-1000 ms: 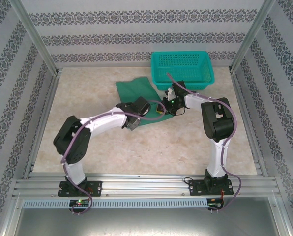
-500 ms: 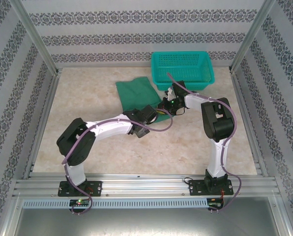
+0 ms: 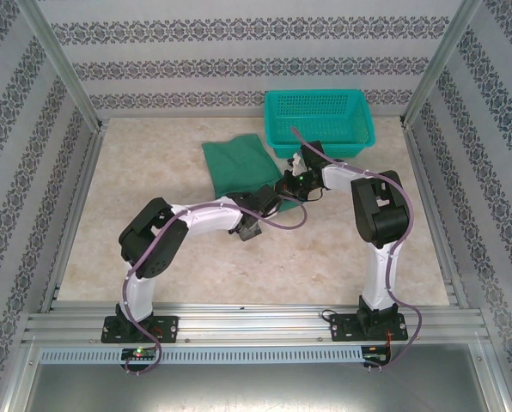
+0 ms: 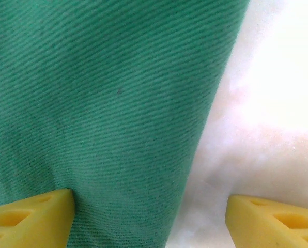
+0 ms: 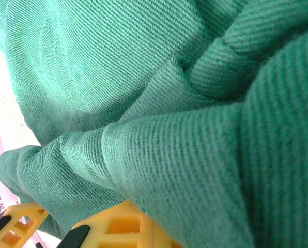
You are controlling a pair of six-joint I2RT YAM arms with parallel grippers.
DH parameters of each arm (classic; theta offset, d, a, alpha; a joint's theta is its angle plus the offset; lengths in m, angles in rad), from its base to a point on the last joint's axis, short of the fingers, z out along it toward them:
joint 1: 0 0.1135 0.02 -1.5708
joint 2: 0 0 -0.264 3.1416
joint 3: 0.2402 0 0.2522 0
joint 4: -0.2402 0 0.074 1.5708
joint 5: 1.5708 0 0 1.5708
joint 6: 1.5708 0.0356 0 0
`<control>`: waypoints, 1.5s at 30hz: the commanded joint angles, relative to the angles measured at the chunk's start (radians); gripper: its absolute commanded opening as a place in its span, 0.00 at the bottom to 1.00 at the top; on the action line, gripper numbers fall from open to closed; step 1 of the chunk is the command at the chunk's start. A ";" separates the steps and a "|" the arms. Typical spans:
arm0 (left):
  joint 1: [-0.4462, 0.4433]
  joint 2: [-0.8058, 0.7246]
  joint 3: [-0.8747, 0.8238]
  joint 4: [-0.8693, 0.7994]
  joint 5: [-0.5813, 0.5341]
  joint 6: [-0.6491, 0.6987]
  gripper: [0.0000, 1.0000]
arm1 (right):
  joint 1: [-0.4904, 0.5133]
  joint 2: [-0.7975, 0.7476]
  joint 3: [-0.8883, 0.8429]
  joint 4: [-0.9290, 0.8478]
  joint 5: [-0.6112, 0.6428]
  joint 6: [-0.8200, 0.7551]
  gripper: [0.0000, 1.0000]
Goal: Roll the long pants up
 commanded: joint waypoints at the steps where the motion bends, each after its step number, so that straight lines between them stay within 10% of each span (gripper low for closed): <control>1: 0.090 0.128 0.022 0.162 -0.113 0.028 0.76 | 0.012 0.021 -0.020 -0.078 0.066 -0.003 0.05; 24: 0.222 0.266 0.232 0.086 -0.234 0.056 0.76 | 0.036 0.085 0.071 -0.132 0.058 -0.009 0.05; 26: 0.233 0.317 0.293 0.004 -0.199 0.043 0.67 | 0.039 0.090 0.079 -0.136 0.059 -0.009 0.05; 30: 0.244 0.399 0.424 -0.198 -0.013 0.031 0.11 | 0.039 0.089 0.082 -0.141 0.060 -0.010 0.05; 32: 0.238 0.386 0.402 -0.207 0.041 0.027 0.00 | 0.040 0.086 0.081 -0.146 0.065 -0.012 0.05; 45: 0.031 0.250 0.273 -0.599 0.330 -0.192 0.03 | -0.018 -0.169 -0.090 -0.056 0.266 0.016 0.13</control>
